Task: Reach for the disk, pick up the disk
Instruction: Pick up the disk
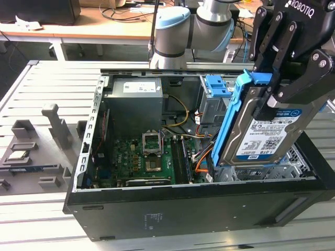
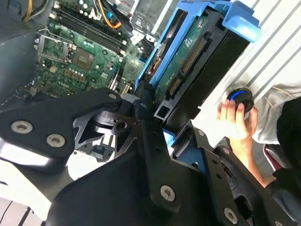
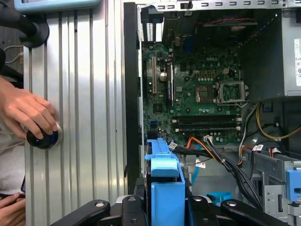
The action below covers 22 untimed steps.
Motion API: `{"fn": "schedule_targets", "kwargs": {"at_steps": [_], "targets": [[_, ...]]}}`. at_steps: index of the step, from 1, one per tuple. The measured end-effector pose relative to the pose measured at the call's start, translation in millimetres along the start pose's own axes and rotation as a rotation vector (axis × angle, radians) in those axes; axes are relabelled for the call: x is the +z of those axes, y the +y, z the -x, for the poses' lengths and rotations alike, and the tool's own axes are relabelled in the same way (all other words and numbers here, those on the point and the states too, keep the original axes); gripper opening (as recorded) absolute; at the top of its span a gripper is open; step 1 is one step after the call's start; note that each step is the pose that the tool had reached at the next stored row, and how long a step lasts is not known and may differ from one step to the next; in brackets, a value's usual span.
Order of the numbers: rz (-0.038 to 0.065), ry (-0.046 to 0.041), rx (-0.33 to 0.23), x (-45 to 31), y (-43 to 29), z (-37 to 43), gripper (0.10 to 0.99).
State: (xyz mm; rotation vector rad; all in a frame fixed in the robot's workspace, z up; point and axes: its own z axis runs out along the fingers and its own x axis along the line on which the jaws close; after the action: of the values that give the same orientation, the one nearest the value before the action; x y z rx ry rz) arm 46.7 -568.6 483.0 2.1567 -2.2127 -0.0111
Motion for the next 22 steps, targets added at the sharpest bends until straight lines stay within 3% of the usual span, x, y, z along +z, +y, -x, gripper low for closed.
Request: {"fn": "schedule_targets", "kwargs": {"at_steps": [3,5,8,15,22], "targets": [[0.001,-0.0260,-0.001,-0.1,-1.2,0.0,0.365],[0.001,-0.0315,-0.001,-0.2,-4.4,0.3,0.365],[0.001,-0.0315,-0.002,-0.5,-15.3,2.6,0.365],[0.001,-0.0314,-0.002,-1.0,-32.4,5.7,0.365],[0.001,-0.0311,-0.002,-0.8,-41.8,6.5,0.365]]}}
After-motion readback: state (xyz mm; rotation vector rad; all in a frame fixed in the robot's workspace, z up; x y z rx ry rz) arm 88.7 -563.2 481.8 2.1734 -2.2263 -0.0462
